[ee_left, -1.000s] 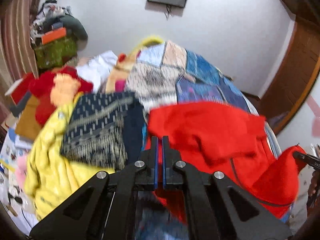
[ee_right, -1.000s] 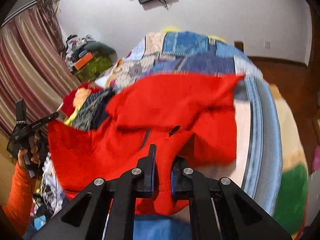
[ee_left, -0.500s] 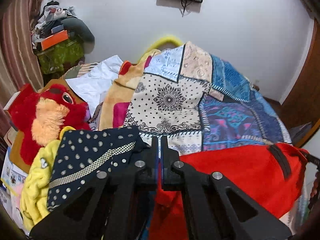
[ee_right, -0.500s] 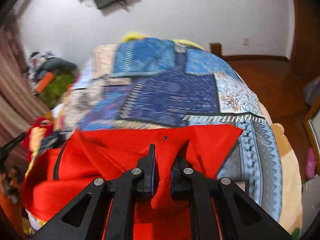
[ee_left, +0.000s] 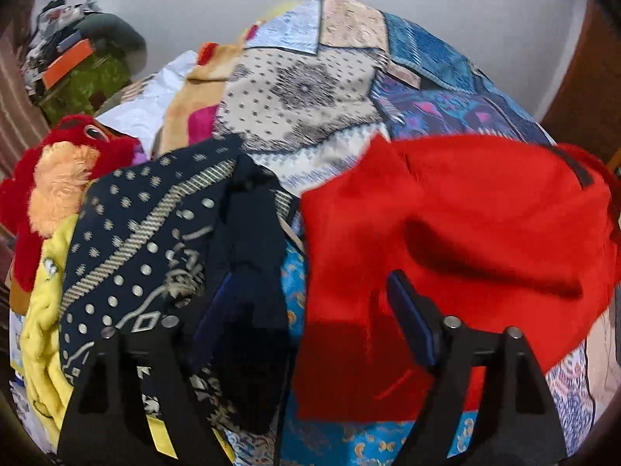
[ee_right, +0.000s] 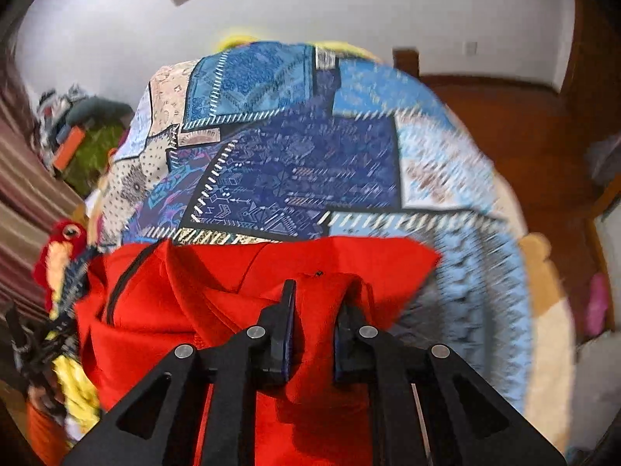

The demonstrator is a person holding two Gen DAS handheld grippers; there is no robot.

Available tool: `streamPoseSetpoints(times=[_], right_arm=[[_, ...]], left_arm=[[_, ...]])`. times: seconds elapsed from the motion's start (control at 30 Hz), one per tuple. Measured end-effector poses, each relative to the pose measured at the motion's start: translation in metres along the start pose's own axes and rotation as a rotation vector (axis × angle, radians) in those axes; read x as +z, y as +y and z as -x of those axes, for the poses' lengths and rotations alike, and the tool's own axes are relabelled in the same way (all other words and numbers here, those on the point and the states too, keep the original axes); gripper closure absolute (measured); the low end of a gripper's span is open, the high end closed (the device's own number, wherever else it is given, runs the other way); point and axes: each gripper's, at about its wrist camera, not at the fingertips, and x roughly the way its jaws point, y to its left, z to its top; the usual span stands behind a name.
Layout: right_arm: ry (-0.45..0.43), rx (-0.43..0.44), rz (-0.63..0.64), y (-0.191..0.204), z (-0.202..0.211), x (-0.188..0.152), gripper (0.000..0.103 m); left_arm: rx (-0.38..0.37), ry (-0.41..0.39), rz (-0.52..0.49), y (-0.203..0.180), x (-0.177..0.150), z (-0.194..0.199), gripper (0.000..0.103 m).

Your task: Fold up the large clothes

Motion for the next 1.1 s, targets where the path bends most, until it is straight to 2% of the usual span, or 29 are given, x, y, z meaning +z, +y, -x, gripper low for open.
streamPoseSetpoints(times=[0.1, 0.13, 0.2, 0.23, 0.27, 0.3, 0.33, 0.4, 0.5, 0.6, 0.7, 0.77, 0.9, 1.03, 1.1], right_arm=[[-0.004, -0.104, 0.074, 0.006, 0.006, -0.002, 0.088], [-0.003, -0.136, 0.093, 0.008, 0.005, -0.003, 0.084], [-0.028, -0.254, 0.141, 0.012, 0.004, -0.005, 0.057], [-0.074, -0.365, 0.178, 0.014, 0.005, -0.008, 0.030], [-0.145, -0.480, 0.232, 0.017, 0.008, -0.011, 0.017], [-0.200, -0.569, 0.271, 0.015, 0.012, -0.013, 0.017], [-0.208, -0.596, 0.277, 0.013, 0.013, -0.013, 0.017], [-0.186, -0.531, 0.236, -0.003, 0.019, -0.010, 0.017], [-0.176, -0.398, 0.152, -0.030, 0.038, -0.013, 0.017], [-0.185, -0.272, 0.112, -0.043, 0.058, -0.036, 0.017], [-0.159, -0.150, 0.100, -0.043, 0.066, -0.065, 0.017], [-0.137, -0.092, 0.103, -0.035, 0.065, -0.083, 0.017], [-0.096, -0.034, 0.153, -0.007, 0.052, -0.107, 0.017], [-0.053, 0.010, 0.227, 0.037, 0.027, -0.115, 0.017], [-0.043, 0.014, 0.258, 0.054, 0.016, -0.114, 0.017]], left_arm=[[0.013, 0.039, -0.043, -0.015, 0.000, -0.010, 0.023], [0.018, 0.049, -0.060, -0.021, 0.002, -0.015, 0.023], [0.045, 0.058, -0.098, -0.035, 0.006, -0.025, 0.023], [0.071, 0.058, -0.117, -0.042, 0.008, -0.031, 0.023], [0.124, 0.057, -0.139, -0.049, 0.010, -0.039, 0.023], [0.160, 0.059, -0.154, -0.053, 0.010, -0.045, 0.023], [0.205, 0.073, -0.162, -0.057, 0.010, -0.057, 0.023], [0.225, 0.093, -0.142, -0.054, 0.009, -0.071, 0.021], [0.193, 0.082, -0.044, -0.038, 0.007, -0.073, 0.021], [0.190, 0.058, -0.007, -0.030, 0.006, -0.062, 0.021], [0.151, 0.056, -0.017, -0.029, -0.003, -0.044, 0.021], [0.131, 0.045, -0.036, -0.034, -0.009, -0.031, 0.021], [0.055, 0.010, -0.079, -0.053, -0.021, -0.003, 0.018], [-0.004, 0.008, -0.125, -0.082, -0.026, -0.005, 0.014], [0.020, 0.001, -0.154, -0.098, -0.022, -0.014, 0.014]])
